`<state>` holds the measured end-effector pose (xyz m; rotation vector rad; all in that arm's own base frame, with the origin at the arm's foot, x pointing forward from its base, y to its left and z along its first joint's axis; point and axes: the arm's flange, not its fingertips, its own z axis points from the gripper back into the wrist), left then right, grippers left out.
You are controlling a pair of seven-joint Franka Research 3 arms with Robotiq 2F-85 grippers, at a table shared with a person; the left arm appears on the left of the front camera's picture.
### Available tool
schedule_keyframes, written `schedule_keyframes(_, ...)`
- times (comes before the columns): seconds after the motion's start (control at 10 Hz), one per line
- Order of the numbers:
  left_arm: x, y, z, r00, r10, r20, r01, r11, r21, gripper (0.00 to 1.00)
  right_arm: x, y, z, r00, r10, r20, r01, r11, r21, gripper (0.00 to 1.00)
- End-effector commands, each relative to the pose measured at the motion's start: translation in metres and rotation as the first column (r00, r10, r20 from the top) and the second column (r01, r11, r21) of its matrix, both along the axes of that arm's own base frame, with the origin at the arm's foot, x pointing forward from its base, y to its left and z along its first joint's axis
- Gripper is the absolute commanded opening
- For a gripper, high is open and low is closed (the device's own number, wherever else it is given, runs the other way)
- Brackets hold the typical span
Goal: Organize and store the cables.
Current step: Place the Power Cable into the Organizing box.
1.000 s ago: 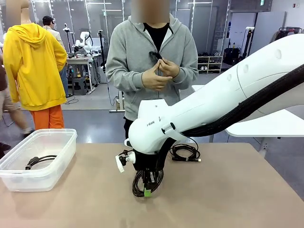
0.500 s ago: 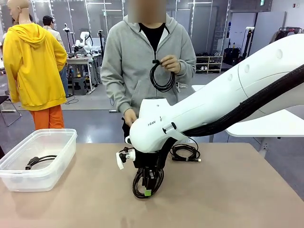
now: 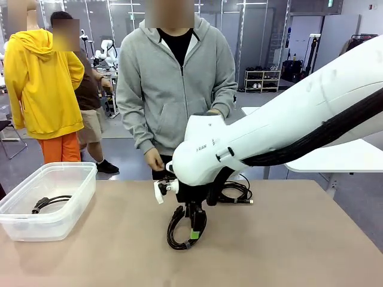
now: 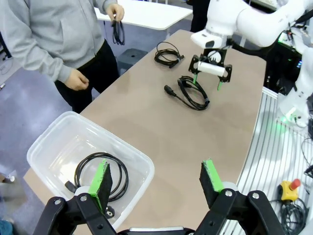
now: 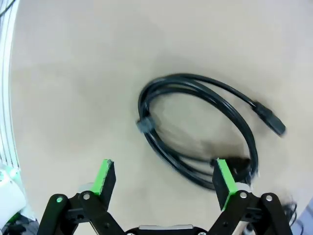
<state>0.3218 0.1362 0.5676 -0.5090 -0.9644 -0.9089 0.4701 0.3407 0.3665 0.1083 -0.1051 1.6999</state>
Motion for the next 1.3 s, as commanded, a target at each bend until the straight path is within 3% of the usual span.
schedule_keyframes(0.0,0.002,0.001,0.001,1.0,-0.02,0.022,0.02,1.0,-0.012,0.92,-0.016,-0.05,0.029,0.994,-0.103,0.031,0.1,0.992,0.077,1.0)
schedule_keyframes(0.4,0.002,0.001,0.001,1.0,-0.02,0.022,0.02,1.0,-0.012,0.92,-0.033,-0.19,0.083,0.941,-0.336,-0.043,0.334,0.901,0.275,1.0)
schedule_keyframes(0.8,0.002,0.001,0.001,1.0,-0.02,0.022,0.02,1.0,-0.012,0.92,-0.067,-0.329,0.099,0.866,-0.492,-0.089,0.478,0.762,0.437,1.0)
schedule_keyframes(1.0,0.002,0.001,0.001,1.0,-0.02,0.022,0.02,1.0,-0.012,0.92,-0.102,-0.403,0.092,0.901,-0.428,-0.071,0.395,0.74,0.544,1.0)
schedule_keyframes(1.1,0.002,0.001,0.001,1.0,-0.02,0.022,0.02,1.0,-0.012,0.92,-0.12,-0.425,0.081,0.932,-0.356,-0.064,0.327,0.754,0.569,1.0)
schedule_keyframes(1.2,0.002,0.001,0.001,1.0,-0.02,0.022,0.02,1.0,-0.012,0.92,-0.137,-0.443,0.07,0.938,-0.344,-0.041,0.296,0.734,0.611,1.0)
